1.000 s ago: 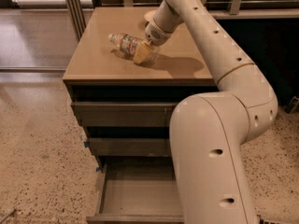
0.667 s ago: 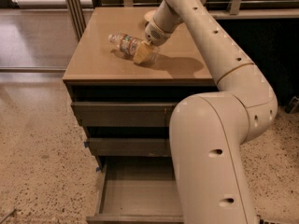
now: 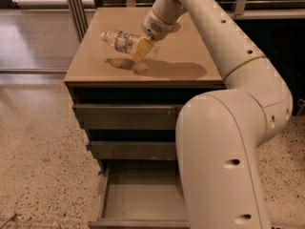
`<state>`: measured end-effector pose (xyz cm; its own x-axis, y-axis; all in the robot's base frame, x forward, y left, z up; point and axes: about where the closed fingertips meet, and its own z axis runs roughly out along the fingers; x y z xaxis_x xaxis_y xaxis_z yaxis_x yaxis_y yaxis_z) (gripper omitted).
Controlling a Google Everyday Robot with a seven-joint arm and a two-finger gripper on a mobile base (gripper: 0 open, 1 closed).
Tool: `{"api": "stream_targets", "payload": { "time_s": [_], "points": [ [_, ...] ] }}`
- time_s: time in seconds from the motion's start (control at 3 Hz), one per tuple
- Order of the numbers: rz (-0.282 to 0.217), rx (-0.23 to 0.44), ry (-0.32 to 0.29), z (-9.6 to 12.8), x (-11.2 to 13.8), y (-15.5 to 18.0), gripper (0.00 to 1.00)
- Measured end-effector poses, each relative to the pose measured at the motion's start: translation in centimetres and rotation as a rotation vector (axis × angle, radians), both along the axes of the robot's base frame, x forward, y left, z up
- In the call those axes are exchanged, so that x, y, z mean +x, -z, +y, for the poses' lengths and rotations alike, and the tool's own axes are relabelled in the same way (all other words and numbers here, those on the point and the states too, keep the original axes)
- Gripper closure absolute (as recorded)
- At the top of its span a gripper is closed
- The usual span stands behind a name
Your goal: Place water bottle into bottom drawer
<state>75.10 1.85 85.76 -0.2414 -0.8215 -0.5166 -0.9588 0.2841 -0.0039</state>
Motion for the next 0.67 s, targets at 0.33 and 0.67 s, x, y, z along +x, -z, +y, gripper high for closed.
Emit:
{"api": "stream_targets", "payload": {
  "time_s": [0.33, 0.67],
  "points": [
    [-0.043, 0.005, -0.114, 0.3, -5.8, -7.3, 1.0],
    [-0.058, 0.021, -0.197, 0.6, -10.3, -12.1, 1.0]
  ]
}}
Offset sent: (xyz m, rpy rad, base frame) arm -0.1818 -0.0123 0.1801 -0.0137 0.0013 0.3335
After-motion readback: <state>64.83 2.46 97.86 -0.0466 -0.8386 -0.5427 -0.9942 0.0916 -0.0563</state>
